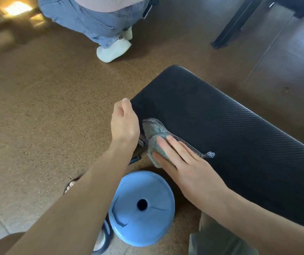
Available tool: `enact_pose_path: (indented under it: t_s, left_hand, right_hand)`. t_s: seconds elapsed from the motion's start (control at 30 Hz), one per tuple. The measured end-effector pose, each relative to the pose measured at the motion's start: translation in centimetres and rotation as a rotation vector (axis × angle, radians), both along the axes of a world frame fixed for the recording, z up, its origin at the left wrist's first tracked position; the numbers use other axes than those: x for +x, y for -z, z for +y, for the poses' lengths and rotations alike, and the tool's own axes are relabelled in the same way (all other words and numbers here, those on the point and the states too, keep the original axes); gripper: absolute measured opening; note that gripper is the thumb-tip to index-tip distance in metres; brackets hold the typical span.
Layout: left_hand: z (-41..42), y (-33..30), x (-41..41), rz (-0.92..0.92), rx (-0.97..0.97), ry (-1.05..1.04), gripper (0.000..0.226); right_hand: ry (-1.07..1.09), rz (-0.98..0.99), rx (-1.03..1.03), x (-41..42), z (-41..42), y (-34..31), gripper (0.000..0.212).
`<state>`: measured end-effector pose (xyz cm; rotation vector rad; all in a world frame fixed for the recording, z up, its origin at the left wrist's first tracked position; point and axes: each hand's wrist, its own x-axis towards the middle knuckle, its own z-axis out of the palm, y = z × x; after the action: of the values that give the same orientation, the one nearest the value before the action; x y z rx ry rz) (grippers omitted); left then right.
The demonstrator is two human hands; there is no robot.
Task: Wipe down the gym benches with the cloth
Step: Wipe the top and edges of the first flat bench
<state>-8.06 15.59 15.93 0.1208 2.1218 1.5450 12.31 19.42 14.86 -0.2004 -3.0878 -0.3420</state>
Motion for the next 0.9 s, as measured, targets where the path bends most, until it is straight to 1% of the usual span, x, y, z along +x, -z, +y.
enact_pose_path:
  t_s: [0.07, 0.13, 0.23, 0.3, 0.4, 0.53, 0.63, 0.73, 0.83, 0.9]
  left_hand:
    - [0.5, 1.0, 0.5, 0.082, -0.006, -0.008, 0.038]
    - [1.4, 2.0, 1.1, 0.154, -0.017, -0.052, 0.039]
    - [2.3, 2.4, 2.0, 0.222, -0.037, -0.117, 0.040]
    - [2.8, 2.7, 2.1, 0.249, -0.030, -0.150, 0.039]
    - [3.2, 3.0, 1.9, 0.252, -0.028, -0.179, 0.037]
    - [3.1, 3.1, 1.5, 0.266, -0.050, -0.176, 0.035]
    - [2.8, 3.2, 1.1, 0.261, -0.066, -0.150, 0.035]
    - [2.5, 3.0, 1.5, 0.259, -0.078, -0.091, 0.038]
    - [2.4, 3.2, 1.6, 0.256, -0.090, -0.077, 0.042]
    - [2.5, 3.4, 1.5, 0.270, -0.088, -0.091, 0.043]
  right_hand:
    - [0.051, -0.032, 0.009, 4.1, -0.1, 0.3, 0.065]
    - [0.091, -0.054, -0.002, 7.6, 0.0, 0.6, 0.066]
    - [0.104, -0.060, -0.008, 9.1, -0.1, 0.7, 0.067]
    - [0.128, -0.052, -0.026, 7.5, 0.2, 0.6, 0.065]
    - [0.171, -0.050, -0.098, 2.9, 1.4, 0.5, 0.066]
    - [0.248, 0.049, -0.248, -3.9, 2.3, 0.2, 0.060]
    - [0.283, 0.088, -0.296, -4.8, 1.9, 0.1, 0.060]
    - [0.307, 0.058, -0.269, -1.4, 0.8, 0.0, 0.059]
    - [0.350, -0.012, -0.190, 5.2, -0.3, 0.1, 0.064]
    - [0.350, -0.048, -0.160, 9.5, -1.0, 0.1, 0.062]
